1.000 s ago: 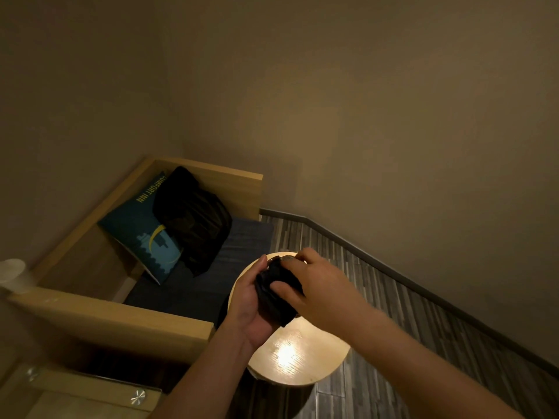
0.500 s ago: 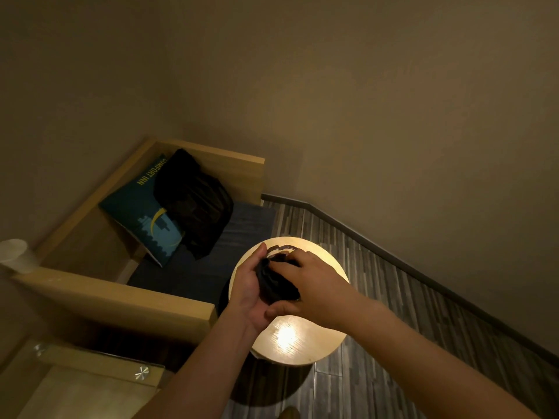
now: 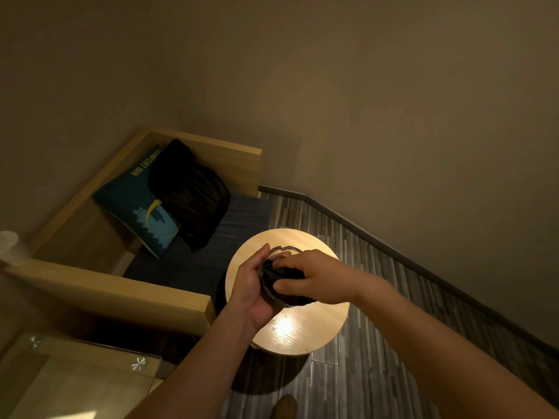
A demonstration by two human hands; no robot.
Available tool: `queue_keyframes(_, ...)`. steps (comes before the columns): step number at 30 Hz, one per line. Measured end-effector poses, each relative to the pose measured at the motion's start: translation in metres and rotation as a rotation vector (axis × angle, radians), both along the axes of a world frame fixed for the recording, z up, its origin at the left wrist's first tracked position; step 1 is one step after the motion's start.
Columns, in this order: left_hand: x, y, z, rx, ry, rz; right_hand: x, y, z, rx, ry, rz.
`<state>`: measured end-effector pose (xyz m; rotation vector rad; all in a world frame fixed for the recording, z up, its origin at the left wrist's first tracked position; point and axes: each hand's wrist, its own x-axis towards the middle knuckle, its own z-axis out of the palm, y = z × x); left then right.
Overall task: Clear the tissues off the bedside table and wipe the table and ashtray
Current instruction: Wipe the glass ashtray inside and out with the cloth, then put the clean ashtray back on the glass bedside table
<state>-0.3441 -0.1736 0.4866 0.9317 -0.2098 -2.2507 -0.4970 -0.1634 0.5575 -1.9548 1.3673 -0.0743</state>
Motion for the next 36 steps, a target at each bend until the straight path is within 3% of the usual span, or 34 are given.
queue_keyframes(4,-0.001,-0.004,0.002,-0.044,0.039,-0.037,-0.017,-0.013,0.013,0.16,-0.183,-0.042)
queue_keyframes(11,0.005,-0.015,-0.023,-0.022,0.149,0.036,-0.049,-0.006,0.009,0.371,-0.961,-0.509)
queue_keyframes(17,0.009,-0.019,-0.06,-0.002,0.152,0.12,-0.065,0.004,-0.06,0.685,-1.446,-0.84)
queue_keyframes(20,0.011,-0.023,-0.087,0.006,0.177,0.134,-0.07,0.008,-0.109,0.747,-1.525,-0.905)
queue_keyframes(26,0.015,-0.028,-0.162,0.019,0.178,0.129,-0.072,0.006,-0.222,0.553,-1.39,-1.098)
queue_keyframes(30,0.022,-0.025,-0.217,0.033,0.195,0.136,-0.057,-0.004,-0.301,0.243,-0.858,-1.11)
queue_keyframes(34,0.033,-0.015,-0.262,0.072,0.22,0.159,-0.046,-0.004,-0.397,-0.036,-0.231,-0.772)
queue_keyframes(36,0.039,-0.009,-0.277,0.078,0.206,0.16,-0.037,-0.003,-0.432,-0.091,-0.1,-0.677)
